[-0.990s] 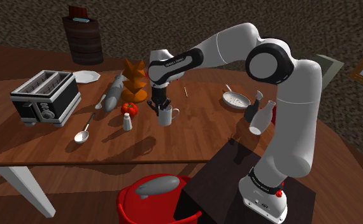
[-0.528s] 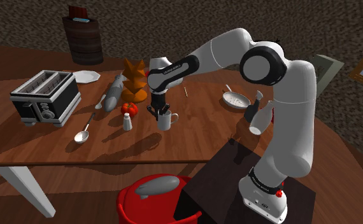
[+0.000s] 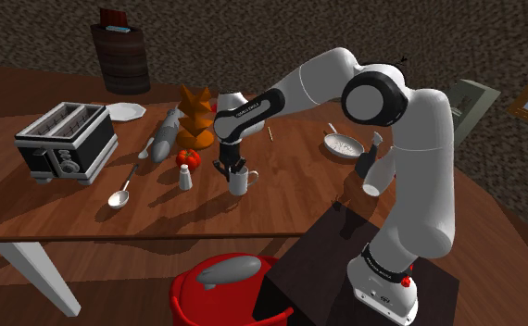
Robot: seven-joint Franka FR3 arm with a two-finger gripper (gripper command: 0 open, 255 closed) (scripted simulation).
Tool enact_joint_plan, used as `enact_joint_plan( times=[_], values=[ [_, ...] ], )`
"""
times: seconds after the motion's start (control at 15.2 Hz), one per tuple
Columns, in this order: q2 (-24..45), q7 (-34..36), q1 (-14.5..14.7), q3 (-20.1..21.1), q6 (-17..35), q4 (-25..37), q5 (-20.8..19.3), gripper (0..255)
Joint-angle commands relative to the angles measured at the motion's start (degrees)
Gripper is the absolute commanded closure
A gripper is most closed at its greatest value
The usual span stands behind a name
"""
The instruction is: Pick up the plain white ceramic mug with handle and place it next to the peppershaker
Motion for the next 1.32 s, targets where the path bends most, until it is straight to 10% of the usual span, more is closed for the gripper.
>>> enact_joint_plan(
  times=[0.0, 0.2, 0.26, 1.25],
  values=[
    [0.03, -0.01, 0.0, 0.0, 0.07, -0.01, 0.01, 255],
    [0.03, -0.01, 0.0, 0.0, 0.07, -0.01, 0.01, 255],
    [0.03, -0.01, 0.0, 0.0, 0.07, -0.01, 0.01, 0],
    [-3.05, 0.33, -0.18, -0.33, -6.16, 3.13, -0.52, 0]
  ],
)
